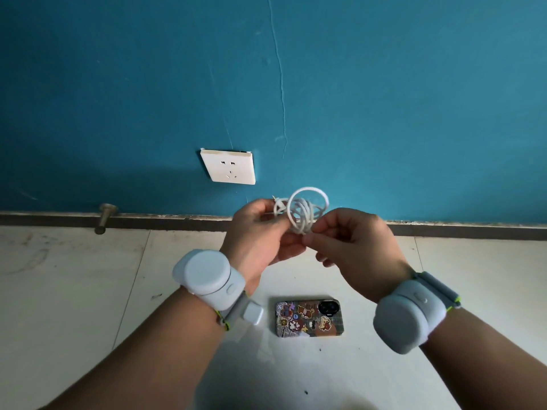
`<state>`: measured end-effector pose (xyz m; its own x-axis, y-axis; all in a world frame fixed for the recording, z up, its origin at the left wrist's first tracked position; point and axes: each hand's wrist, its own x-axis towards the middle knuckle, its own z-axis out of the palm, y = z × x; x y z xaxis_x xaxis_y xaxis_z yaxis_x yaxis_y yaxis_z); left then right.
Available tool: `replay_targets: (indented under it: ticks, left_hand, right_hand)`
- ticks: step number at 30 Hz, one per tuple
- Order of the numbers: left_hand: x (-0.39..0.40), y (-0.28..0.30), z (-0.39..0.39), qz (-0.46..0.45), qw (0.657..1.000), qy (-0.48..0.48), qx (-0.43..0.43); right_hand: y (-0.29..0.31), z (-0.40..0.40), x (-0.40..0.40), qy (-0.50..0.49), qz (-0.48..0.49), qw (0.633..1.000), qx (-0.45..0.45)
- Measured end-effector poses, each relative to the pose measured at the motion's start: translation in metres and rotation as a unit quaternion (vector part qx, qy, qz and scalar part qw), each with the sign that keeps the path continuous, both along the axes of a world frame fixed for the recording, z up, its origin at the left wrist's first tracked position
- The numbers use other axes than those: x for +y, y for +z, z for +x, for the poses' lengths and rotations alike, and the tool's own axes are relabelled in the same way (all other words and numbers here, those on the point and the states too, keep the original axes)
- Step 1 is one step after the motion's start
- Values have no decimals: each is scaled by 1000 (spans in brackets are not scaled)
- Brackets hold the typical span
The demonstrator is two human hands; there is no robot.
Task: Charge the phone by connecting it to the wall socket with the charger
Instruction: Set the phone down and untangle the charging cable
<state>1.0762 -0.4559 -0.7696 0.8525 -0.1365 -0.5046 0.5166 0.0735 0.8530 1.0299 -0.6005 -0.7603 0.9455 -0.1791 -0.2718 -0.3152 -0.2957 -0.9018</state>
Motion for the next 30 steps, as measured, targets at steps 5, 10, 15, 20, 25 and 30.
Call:
replay_targets:
  ticks: [5, 10, 15, 20, 25, 30]
  left_hand:
    - [-5, -2, -4, 12, 1000, 1, -18]
    - [-3, -7, -2, 91, 995, -39, -30]
    - [-6, -14, -9, 154, 979, -128, -36]
    - [-7, -13, -11, 160, 976, -146, 3]
    - [-5, -6, -12, 101, 985, -126, 55]
    - [-5, -9, -13, 113, 985, -120, 40]
  right_hand:
    - [-4, 0, 1, -33, -54, 998, -13]
    - [-4, 1, -4, -26, -168, 980, -101]
    - [-3, 1, -3, 56, -183, 970, -151]
    - [-6, 2, -8, 33, -175, 972, -155]
    - [-5, 2, -8, -3, -189, 961, -202]
    - [-6, 0, -8, 116, -214, 956, -162]
